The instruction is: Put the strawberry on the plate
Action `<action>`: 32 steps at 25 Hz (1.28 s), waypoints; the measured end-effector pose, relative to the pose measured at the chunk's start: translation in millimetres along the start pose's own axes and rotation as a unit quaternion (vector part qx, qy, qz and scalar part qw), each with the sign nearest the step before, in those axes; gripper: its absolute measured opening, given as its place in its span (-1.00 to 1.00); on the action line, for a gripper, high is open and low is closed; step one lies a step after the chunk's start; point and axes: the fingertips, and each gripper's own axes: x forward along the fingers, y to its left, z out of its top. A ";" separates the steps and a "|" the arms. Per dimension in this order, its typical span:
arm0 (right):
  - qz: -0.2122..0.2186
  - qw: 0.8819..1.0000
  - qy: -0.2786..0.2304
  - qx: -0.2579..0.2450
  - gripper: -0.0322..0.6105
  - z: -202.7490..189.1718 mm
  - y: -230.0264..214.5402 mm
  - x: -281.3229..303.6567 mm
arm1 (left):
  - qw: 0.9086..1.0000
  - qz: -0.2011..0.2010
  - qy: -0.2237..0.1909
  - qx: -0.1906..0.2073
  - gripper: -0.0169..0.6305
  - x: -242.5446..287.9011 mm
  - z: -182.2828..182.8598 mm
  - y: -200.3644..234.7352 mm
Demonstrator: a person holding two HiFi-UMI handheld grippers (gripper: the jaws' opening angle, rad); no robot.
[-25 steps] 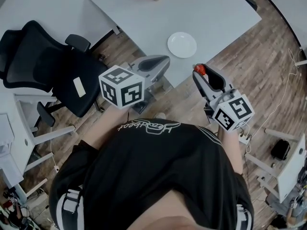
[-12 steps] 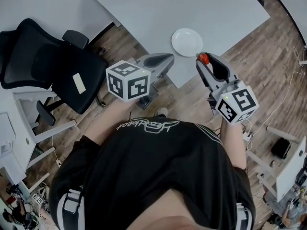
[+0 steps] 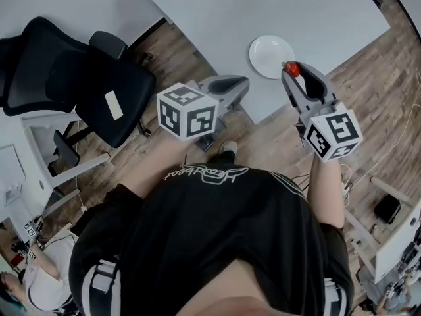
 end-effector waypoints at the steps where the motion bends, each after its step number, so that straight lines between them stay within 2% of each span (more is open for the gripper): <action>1: -0.002 1.000 0.004 -0.002 -0.48 -3.0 -2.4 5.4 | 1.000 0.000 0.002 -0.003 -0.92 1.1 -2.6 2.6; 13: -0.020 0.999 0.037 0.000 -0.48 -53.5 -23.6 55.7 | 0.999 0.012 0.020 -0.029 -0.92 -0.2 -33.9 35.7; 24: -0.032 0.994 0.104 0.000 -0.48 -112.7 -51.8 95.8 | 0.998 0.021 0.027 -0.043 -0.92 2.4 -52.5 49.1; 32: -0.031 0.989 0.146 -0.014 -0.48 -134.3 -57.3 116.1 | 0.998 0.032 0.024 -0.055 -0.92 -0.9 -52.5 60.8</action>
